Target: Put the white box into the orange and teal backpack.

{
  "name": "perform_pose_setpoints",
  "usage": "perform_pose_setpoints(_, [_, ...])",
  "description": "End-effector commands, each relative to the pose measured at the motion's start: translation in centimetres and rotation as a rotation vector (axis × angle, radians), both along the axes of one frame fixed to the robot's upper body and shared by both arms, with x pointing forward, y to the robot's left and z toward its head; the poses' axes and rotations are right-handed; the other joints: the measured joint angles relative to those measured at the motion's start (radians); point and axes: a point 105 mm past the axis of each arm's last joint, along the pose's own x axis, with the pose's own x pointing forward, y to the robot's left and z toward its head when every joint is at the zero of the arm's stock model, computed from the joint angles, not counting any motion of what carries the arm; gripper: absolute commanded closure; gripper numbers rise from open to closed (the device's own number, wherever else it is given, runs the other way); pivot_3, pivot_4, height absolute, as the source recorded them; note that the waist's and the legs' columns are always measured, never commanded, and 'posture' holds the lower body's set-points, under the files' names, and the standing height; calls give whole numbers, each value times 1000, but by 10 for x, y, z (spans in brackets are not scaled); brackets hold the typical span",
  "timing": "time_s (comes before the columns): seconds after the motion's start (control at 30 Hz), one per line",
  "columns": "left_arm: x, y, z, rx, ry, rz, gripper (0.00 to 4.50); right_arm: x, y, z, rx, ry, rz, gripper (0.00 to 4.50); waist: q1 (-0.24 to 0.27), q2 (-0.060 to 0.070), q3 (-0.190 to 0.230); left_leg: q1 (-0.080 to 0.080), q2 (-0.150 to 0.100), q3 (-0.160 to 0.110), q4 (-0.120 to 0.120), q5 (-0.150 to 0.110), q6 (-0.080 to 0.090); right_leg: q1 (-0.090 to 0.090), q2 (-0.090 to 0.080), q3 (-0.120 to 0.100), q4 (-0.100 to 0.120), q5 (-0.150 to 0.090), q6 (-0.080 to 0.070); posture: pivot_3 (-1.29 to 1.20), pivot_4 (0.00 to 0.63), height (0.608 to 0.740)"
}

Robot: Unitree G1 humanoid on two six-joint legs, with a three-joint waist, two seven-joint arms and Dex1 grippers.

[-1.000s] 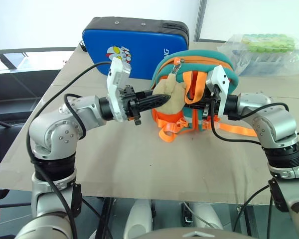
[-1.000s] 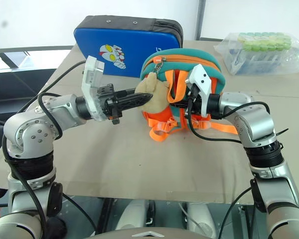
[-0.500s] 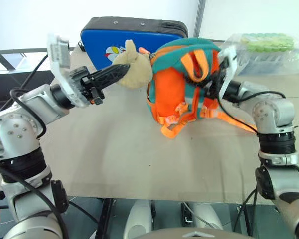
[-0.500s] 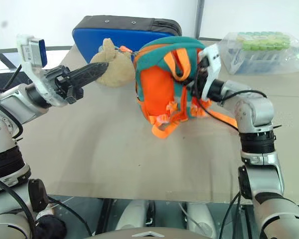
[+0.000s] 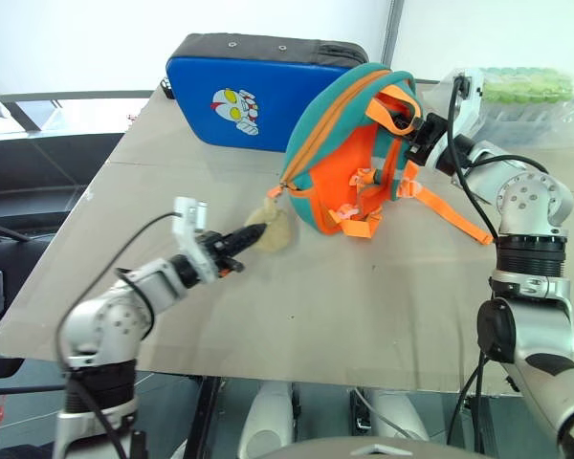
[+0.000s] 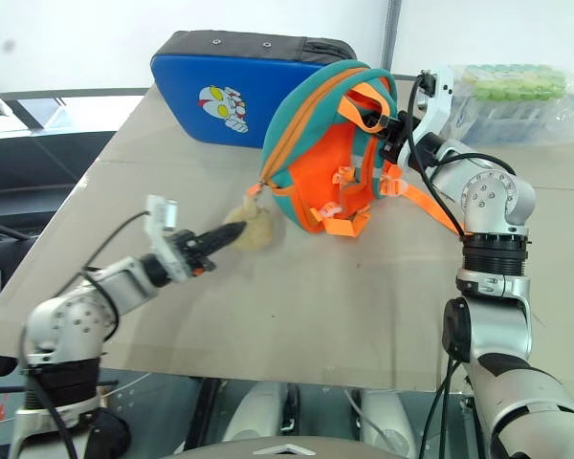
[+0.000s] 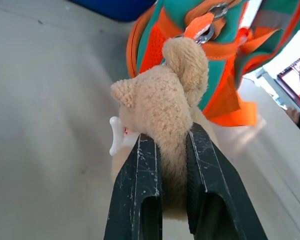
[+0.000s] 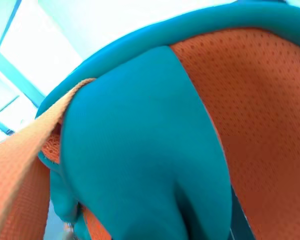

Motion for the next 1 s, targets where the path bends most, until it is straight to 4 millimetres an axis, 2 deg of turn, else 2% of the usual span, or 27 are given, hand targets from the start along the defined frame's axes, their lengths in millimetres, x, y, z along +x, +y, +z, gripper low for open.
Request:
perform_pose_setpoints(0.03, [15, 18, -37, 148, 106, 153, 4491, -3, -53, 54, 123, -148, -186, 4500, 1, 0, 0, 0, 0, 0, 0, 0, 0, 0, 0, 0, 0, 0, 0, 0, 150, 740])
perform_pose_setpoints(0.07, [21, 13, -34, 167, 83, 152, 4491, -4, -60, 60, 145, -155, -210, 4500, 6, 1, 0, 0, 0, -1, 0, 0, 0, 0, 0, 0, 1, 0, 0, 0, 150, 740])
perform_pose_setpoints(0.17, [38, -5, -10, 138, -20, 120, 4491, -13, -78, 78, 209, -193, -261, 4500, 16, 1, 0, 0, -1, -1, 0, 0, 0, 0, 0, -1, 1, 0, 0, 0, 150, 740])
perform_pose_setpoints(0.27, [46, -17, 8, 107, -91, 85, 4491, -23, -93, 84, 226, -213, -307, 4500, 15, 1, 0, -2, -2, -2, 1, 0, 0, 0, 0, -1, 0, 0, 0, 0, 150, 740])
perform_pose_setpoints(0.4, [48, -31, 1, 160, -108, 10, 4491, -33, -93, 68, 180, -194, -320, 4500, 10, 1, 0, -4, -2, -1, -2, 2, -4, -1, 0, 0, -6, 0, 0, 0, 150, 740])
perform_pose_setpoints(0.5, [50, -39, -5, 197, -123, -18, 4491, -37, -80, 42, -46, -201, -322, 4500, 9, 1, 0, -4, -1, -1, -3, 3, -4, -1, 1, 0, -6, 0, 1, 0, 150, 740])
perform_pose_setpoints(0.57, [50, -47, 0, 218, -191, -54, 4491, -41, -67, 24, -211, -227, -271, 4500, 7, 1, 0, -4, -1, -1, -3, 2, -4, -1, 1, 1, -8, 0, 1, 0, 150, 740])
perform_pose_setpoints(0.6, [50, -48, 4, 227, -232, -55, 3991, -43, -63, 17, -256, -230, -253, 3785, 7, 1, 0, -3, -1, -1, -3, 2, -3, -1, 1, 1, -8, 0, 1, 0, 150, 740])
perform_pose_setpoints(0.63, [51, -48, 7, 232, -259, -53, 3459, -43, -61, 13, -281, -233, -242, 3503, 5, 1, 0, -3, -1, -1, -3, 2, -3, -1, 1, 1, -7, 0, 1, 0, 150, 740])
perform_pose_setpoints(0.67, [50, -48, 10, 209, -272, -60, 3070, -44, -59, 12, -295, -238, -236, 2997, 2, 1, 0, -3, -1, -1, -3, 0, 1, -1, 1, 1, -7, 0, 1, 0, 150, 740])
perform_pose_setpoints(0.77, [46, -41, 17, 193, -310, -47, 1476, -51, -54, 8, -381, -277, -183, 1396, -5, 1, 0, -2, -1, -2, -2, 0, 1, -1, 2, 1, -4, 1, 1, 0, 150, 740])
perform_pose_setpoints(0.87, [37, -33, 25, 173, -346, -41, 89, -64, -51, 3, -468, -310, -101, 33, -9, 1, 0, -2, -1, -3, -2, 0, 1, -1, 2, 1, -4, 1, 1, 0, 150, 740])
perform_pose_setpoints(1.0, [17, -24, 36, 176, -392, -55, 32, -93, -47, -12, -578, -328, 70, 3, -7, 1, 0, -4, 0, -3, -2, 0, 1, -1, 2, 1, -7, 0, 2, 0, 150, 740])
